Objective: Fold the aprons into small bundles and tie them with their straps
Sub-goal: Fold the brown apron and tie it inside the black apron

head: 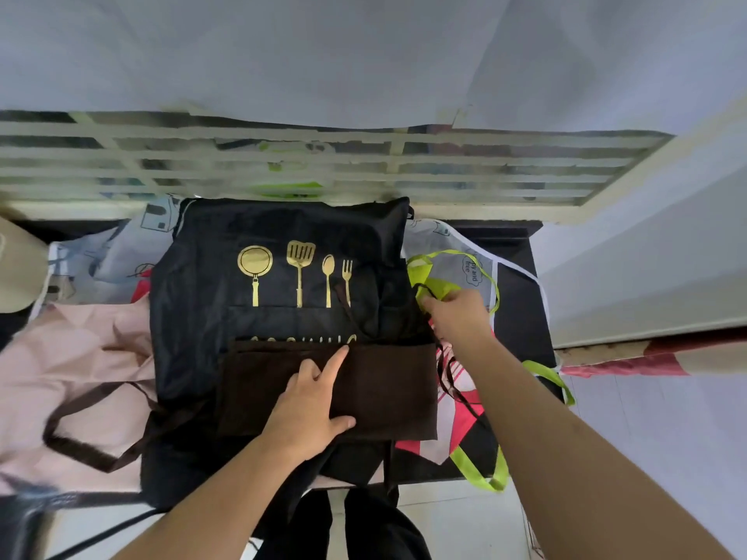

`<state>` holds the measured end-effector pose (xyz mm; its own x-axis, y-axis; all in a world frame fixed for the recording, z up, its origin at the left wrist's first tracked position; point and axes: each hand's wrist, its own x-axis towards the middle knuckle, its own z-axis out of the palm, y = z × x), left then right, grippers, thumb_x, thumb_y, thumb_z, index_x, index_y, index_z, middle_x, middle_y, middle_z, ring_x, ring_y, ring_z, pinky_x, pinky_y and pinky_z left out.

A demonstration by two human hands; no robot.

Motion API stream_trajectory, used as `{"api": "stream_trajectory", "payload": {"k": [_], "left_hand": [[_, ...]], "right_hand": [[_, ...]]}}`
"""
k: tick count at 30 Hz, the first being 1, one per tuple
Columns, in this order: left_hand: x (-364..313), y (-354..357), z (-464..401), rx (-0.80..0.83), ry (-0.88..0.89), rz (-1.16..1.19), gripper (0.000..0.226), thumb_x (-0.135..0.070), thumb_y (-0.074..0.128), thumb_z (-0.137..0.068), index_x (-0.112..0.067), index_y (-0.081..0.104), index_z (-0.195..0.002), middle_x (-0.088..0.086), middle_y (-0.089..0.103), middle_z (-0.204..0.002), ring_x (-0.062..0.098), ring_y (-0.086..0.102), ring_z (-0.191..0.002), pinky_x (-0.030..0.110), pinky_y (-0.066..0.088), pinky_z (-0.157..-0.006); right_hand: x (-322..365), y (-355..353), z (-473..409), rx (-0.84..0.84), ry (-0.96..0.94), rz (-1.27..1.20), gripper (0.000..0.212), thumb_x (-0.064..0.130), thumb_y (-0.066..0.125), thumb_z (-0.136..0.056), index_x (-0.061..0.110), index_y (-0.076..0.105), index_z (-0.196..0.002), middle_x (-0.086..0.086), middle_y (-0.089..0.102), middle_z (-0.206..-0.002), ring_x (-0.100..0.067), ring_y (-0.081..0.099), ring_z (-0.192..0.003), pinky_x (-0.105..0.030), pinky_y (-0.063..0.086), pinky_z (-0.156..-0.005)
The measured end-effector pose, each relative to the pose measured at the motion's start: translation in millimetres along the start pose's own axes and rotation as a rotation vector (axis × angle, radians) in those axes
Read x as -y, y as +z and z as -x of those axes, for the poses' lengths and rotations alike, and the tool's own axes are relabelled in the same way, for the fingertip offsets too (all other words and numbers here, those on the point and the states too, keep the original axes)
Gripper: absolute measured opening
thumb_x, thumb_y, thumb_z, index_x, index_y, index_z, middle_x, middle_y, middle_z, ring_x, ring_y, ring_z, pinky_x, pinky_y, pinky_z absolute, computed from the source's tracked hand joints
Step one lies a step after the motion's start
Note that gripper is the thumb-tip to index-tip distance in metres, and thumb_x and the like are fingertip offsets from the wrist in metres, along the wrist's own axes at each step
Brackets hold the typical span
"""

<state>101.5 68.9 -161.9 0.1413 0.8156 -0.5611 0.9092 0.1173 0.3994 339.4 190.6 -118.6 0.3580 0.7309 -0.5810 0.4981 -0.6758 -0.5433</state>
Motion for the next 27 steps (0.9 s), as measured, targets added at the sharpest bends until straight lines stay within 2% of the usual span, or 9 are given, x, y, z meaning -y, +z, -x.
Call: {"api": "stream_trajectory", "payload": {"k": [2,6,9,11,14,16,19,22,27], "left_hand": [[0.0,-0.2,-0.9,0.007,-0.010,0.011,0.114,-0.051,0.079,-0.085,-0.051,-0.007,-0.159,-0.006,0.034,-0.115,0.013,0.046,-0.111,0.035,0.051,-0.101],[-0.9,-1.5,-0.5,0.009,-0.010,0.012,0.112,-0.051,0.078,-0.086,-0.051,-0.007,-0.159,-0.006,0.033,-0.115,0.012,0.045,-0.109,0.034,0.051,-0.099],[0.6,-0.5,-0.4,0.006,-0.009,0.012,0.111,-0.051,0.077,-0.086,-0.050,-0.006,-0.159,-0.006,0.033,-0.116,0.013,0.044,-0.109,0.034,0.051,-0.099],[1.0,0.2,-0.6,0.008,-0.005,0.008,0.111,-0.051,0.077,-0.086,-0.050,-0.007,-0.159,-0.005,0.033,-0.118,0.013,0.045,-0.110,0.034,0.052,-0.099],[2.4,1.3,-2.2,0.003,0.001,0.009,0.112,-0.053,0.077,-0.085,-0.050,-0.006,-0.160,-0.005,0.034,-0.118,0.014,0.046,-0.110,0.035,0.053,-0.098],[3.3,0.9,-2.2,0.006,0.005,0.007,0.112,-0.054,0.077,-0.085,-0.049,-0.006,-0.160,-0.004,0.034,-0.119,0.014,0.046,-0.112,0.035,0.053,-0.099],[2.2,-0.8,-0.7,0.007,0.014,-0.014,0.115,-0.061,0.075,-0.083,-0.048,-0.009,-0.160,-0.003,0.034,-0.122,0.016,0.047,-0.114,0.035,0.054,-0.098],[-3.8,0.3,1.6,-0.008,0.008,-0.108,0.124,-0.075,0.071,-0.076,-0.045,-0.016,-0.159,0.000,0.034,-0.126,0.019,0.048,-0.113,0.037,0.054,-0.095],[-12.6,4.7,1.5,0.003,-0.019,-0.231,0.135,-0.089,0.063,-0.069,-0.039,-0.025,-0.158,0.006,0.029,-0.133,0.025,0.046,-0.113,0.041,0.051,-0.094]], "right_hand": [[17.9,-14.2,1.3,0.026,-0.056,0.218,0.038,0.033,0.067,-0.088,0.004,0.060,-0.063,-0.009,0.068,-0.057,-0.029,0.067,-0.056,-0.035,0.060,-0.063],[38.5,-39.5,14.0,-0.117,-0.126,0.448,0.019,0.018,0.045,-0.077,0.008,0.061,-0.080,-0.012,0.071,-0.069,-0.032,0.071,-0.066,-0.043,0.064,-0.073],[59.8,-48.1,20.9,-0.089,-0.240,0.024,0.025,0.007,0.044,-0.091,0.007,0.068,-0.084,-0.011,0.073,-0.062,-0.027,0.073,-0.056,-0.049,0.065,-0.065],[76.6,-48.7,28.1,-0.047,-0.348,-0.249,0.022,0.005,0.053,-0.097,0.016,0.073,-0.099,-0.005,0.078,-0.080,-0.024,0.077,-0.073,-0.052,0.065,-0.069],[95.8,-49.4,42.2,-0.002,-0.659,-0.359,0.046,0.005,0.062,-0.096,0.039,0.063,-0.127,0.006,0.076,-0.111,-0.018,0.076,-0.097,-0.043,0.064,-0.080],[101.3,-50.9,53.2,0.028,-0.699,-0.386,0.054,0.001,0.058,-0.097,0.043,0.060,-0.130,0.005,0.076,-0.111,-0.018,0.076,-0.092,-0.036,0.064,-0.075],[71.5,-35.0,63.8,-0.028,-0.494,-0.211,0.027,0.008,0.055,-0.097,0.031,0.066,-0.104,0.005,0.074,-0.088,-0.012,0.073,-0.072,-0.034,0.062,-0.067],[-3.6,-5.3,66.3,0.048,-0.191,0.249,0.006,0.023,0.055,-0.090,0.022,0.059,-0.096,0.000,0.067,-0.084,-0.026,0.068,-0.084,-0.039,0.059,-0.076],[-85.1,29.6,88.3,0.200,0.094,0.382,0.036,0.033,0.069,-0.095,0.013,0.049,-0.117,-0.003,0.062,-0.105,-0.024,0.063,-0.097,-0.033,0.049,-0.077]]}}
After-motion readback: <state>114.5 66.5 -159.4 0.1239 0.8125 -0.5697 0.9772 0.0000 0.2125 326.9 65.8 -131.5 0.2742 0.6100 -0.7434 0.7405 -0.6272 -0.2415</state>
